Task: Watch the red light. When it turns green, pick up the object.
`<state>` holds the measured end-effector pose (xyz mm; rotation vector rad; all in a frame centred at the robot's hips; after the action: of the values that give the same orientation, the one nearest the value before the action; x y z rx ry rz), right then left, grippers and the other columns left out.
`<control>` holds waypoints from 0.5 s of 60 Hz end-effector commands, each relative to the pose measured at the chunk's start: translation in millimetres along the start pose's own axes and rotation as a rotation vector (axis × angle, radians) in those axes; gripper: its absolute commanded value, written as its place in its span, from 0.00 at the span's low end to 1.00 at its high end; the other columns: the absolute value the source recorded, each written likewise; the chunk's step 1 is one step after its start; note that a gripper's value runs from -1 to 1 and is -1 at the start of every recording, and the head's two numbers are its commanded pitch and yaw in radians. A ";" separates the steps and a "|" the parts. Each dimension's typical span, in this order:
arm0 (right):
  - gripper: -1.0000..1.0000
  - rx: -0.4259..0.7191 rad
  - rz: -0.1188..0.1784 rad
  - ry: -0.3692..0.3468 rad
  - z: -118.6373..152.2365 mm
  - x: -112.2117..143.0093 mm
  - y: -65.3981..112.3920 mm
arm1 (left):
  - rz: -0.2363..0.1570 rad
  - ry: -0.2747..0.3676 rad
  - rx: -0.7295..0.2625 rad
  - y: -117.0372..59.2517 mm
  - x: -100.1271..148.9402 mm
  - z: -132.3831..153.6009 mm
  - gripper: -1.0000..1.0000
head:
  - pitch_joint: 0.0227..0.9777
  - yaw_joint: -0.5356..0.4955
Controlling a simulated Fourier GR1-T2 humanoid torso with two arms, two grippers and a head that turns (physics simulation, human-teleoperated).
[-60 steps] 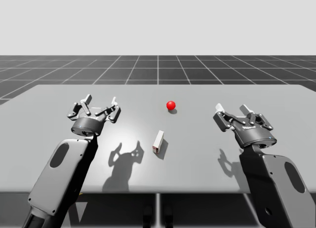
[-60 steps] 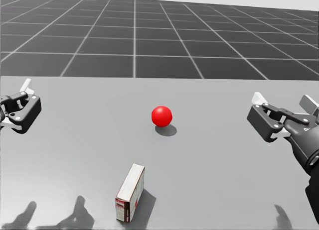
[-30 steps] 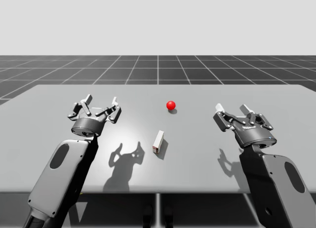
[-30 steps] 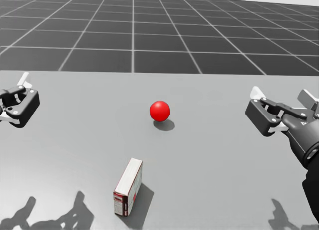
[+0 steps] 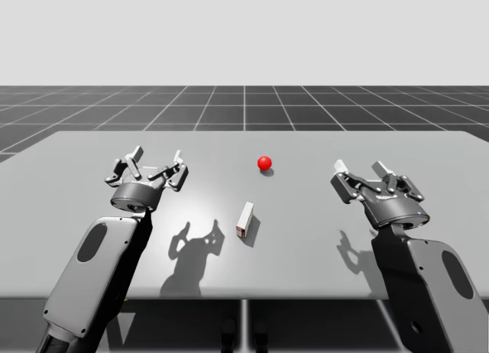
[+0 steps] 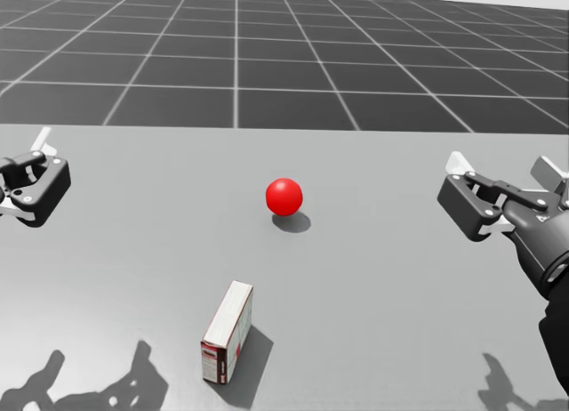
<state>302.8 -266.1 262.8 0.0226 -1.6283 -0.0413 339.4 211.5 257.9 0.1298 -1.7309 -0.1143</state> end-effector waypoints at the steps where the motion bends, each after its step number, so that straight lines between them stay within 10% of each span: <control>1: 0.00 0.001 0.001 -0.001 0.2 0.5 -0.2 | 0.001 0.000 0.000 0.0 0.0 -0.1 0.00 | 0.61 0.41; 30: 0.00 0.002 -0.001 0.000 -0.2 0.4 0.2 | 0.001 0.005 -0.003 0.0 -0.7 -1.0 0.00 | 0.69 0.45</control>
<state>302.9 -266.5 263.2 0.0233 -1.6286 -0.0418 339.9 211.8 257.8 0.1277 -1.7278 -0.1147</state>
